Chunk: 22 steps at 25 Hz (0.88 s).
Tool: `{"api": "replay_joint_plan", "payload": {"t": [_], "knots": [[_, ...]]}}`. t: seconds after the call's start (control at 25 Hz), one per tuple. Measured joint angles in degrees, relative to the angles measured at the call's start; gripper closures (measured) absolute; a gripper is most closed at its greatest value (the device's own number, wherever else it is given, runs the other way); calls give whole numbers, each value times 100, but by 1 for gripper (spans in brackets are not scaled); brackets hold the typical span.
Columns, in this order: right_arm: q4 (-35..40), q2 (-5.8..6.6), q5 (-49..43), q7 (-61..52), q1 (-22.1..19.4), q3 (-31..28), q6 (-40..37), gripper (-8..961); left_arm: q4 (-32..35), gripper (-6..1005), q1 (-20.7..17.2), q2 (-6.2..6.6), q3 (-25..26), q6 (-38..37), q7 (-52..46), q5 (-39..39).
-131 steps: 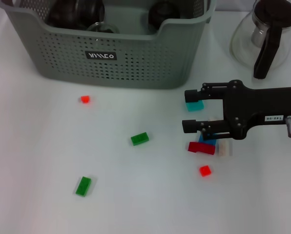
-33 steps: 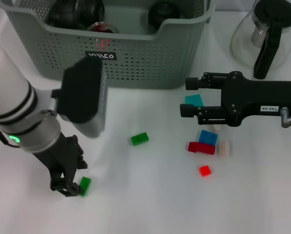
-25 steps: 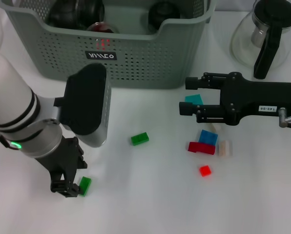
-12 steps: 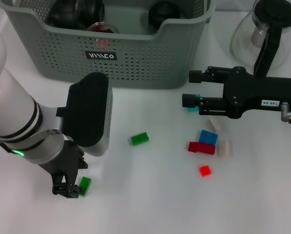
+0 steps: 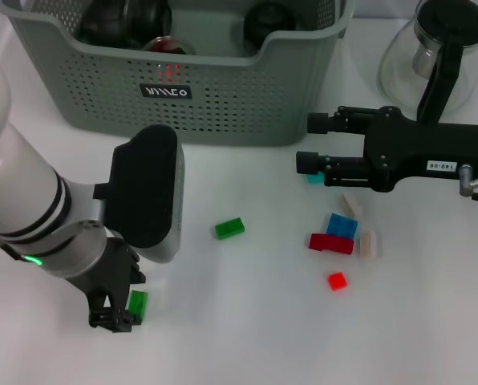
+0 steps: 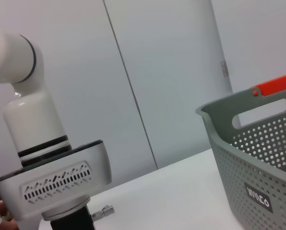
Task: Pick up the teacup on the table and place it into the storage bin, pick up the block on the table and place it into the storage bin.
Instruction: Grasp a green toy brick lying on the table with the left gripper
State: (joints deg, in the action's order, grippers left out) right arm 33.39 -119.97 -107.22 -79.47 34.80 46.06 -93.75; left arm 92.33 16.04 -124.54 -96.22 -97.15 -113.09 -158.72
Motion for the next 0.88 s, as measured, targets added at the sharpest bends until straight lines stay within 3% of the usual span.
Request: {"api": "replay_joint_plan", "payload": {"t": [0.88], "knots": [[1,9,-6,-7,-47,17,-11,192,140,478,-181,-9,-300,177,-249,-36]]}}
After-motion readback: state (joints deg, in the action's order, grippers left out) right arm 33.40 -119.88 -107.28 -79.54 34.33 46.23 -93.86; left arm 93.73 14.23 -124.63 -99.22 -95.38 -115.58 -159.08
